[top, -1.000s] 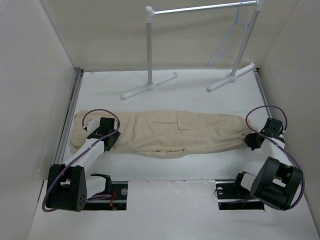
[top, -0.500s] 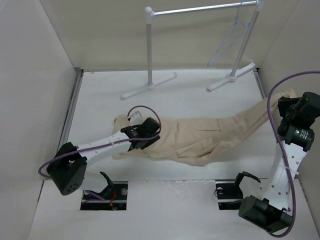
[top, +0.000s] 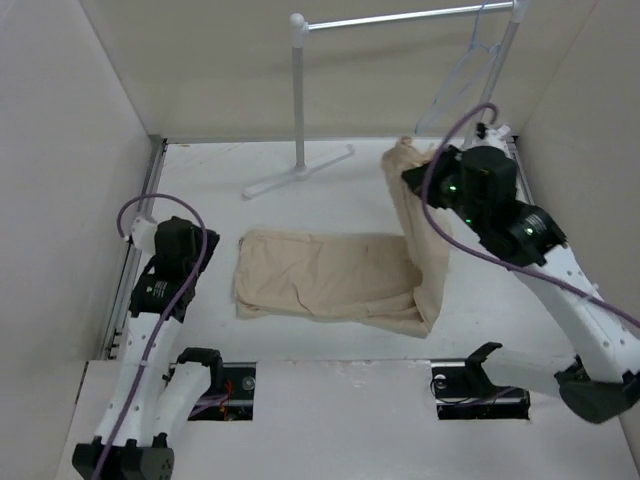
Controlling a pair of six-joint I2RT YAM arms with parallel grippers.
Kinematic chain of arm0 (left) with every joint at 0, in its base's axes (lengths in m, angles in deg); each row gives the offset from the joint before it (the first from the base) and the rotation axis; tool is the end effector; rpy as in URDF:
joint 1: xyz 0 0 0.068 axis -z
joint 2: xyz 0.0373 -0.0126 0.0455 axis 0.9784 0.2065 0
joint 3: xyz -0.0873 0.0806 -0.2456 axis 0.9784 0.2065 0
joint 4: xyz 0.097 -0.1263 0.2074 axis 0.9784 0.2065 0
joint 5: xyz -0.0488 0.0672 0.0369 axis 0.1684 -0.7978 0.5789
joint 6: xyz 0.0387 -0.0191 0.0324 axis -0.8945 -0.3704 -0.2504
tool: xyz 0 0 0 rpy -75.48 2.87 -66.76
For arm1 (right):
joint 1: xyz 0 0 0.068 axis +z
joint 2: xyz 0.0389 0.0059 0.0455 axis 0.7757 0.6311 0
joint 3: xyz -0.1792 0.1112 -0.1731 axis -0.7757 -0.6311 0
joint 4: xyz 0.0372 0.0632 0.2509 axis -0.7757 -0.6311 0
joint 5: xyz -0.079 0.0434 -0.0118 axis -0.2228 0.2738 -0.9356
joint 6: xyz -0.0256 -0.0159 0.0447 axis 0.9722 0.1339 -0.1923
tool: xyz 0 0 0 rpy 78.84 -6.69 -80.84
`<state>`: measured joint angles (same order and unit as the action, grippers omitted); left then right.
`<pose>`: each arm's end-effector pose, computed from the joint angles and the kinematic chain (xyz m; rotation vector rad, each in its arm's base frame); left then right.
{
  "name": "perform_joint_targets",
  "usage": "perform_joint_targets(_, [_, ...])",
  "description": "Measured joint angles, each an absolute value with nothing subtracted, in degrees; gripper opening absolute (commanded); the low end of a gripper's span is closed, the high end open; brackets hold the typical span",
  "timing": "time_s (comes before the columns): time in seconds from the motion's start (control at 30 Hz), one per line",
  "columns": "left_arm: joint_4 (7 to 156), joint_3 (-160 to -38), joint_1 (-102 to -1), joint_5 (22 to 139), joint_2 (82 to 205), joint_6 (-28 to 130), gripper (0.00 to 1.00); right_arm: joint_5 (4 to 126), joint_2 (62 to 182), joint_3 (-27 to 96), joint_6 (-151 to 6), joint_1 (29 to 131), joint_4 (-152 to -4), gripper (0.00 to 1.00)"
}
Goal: Place the trousers on the hanger
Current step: Fold the trousers at the center of the board.
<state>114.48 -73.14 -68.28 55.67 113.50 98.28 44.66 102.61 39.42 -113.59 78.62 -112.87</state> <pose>0.1706 -0.0192 0.3121 -1.0207 1.8250 -0.4342 0.1905 0.0915 0.4505 0.4867 1.8551 0.7093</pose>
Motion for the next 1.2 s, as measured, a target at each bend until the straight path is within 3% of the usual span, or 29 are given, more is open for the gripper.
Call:
perform_joint_targets(0.13, [118.3,-71.5,-76.5,58.2,109.1,94.2,0.56,38.9,116.4,49.9,-113.6,95.6,-112.7,0.13])
perform_joint_targets(0.3, [122.2,-70.7,-80.4,60.5,108.6,92.6,0.58,38.0,137.5,62.4,-113.4,109.0,-111.4,0.16])
perform_joint_targets(0.37, [123.9,-72.4,-82.0,60.3,108.8,92.2,0.58,39.0,146.1,66.5,-113.4,113.1,-111.3,0.26])
perform_joint_targets(0.47, [124.4,-77.1,-82.8,59.8,109.9,91.7,0.58,41.7,158.2,71.1,-113.7,118.8,-111.7,0.55])
perform_joint_targets(0.53, [123.6,-79.4,-83.0,59.5,110.1,91.4,0.59,43.6,163.6,72.1,-113.7,121.6,-112.9,0.68])
perform_joint_targets(0.7, [123.1,-80.0,-82.7,58.9,110.6,91.1,0.58,46.0,160.5,63.5,-113.2,124.1,-115.0,0.74])
perform_joint_targets(0.8, [122.3,-78.6,-79.2,59.0,112.1,91.3,0.55,46.7,147.1,51.5,-113.1,119.9,-113.3,0.69])
perform_joint_targets(0.83, [121.9,-77.8,-76.9,59.1,113.0,91.6,0.55,46.8,141.3,47.5,-113.1,117.3,-112.0,0.61])
perform_joint_targets(0.93, [119.3,-74.6,-66.9,59.0,116.1,92.4,0.55,46.5,124.5,35.7,-113.7,108.0,-106.1,0.26])
perform_joint_targets(0.97, [118.0,-73.2,-63.1,59.1,117.7,92.7,0.54,46.4,120.0,31.9,-114.0,105.0,-104.4,0.21])
perform_joint_targets(1.1, [112.4,-66.7,-53.0,59.3,123.4,93.8,0.54,48.0,108.9,15.0,-116.2,96.6,-99.5,0.18])
perform_joint_targets(1.2, [109.2,-61.5,-53.5,58.4,125.9,94.2,0.54,51.2,107.5,2.5,-118.4,92.1,-98.4,0.18])
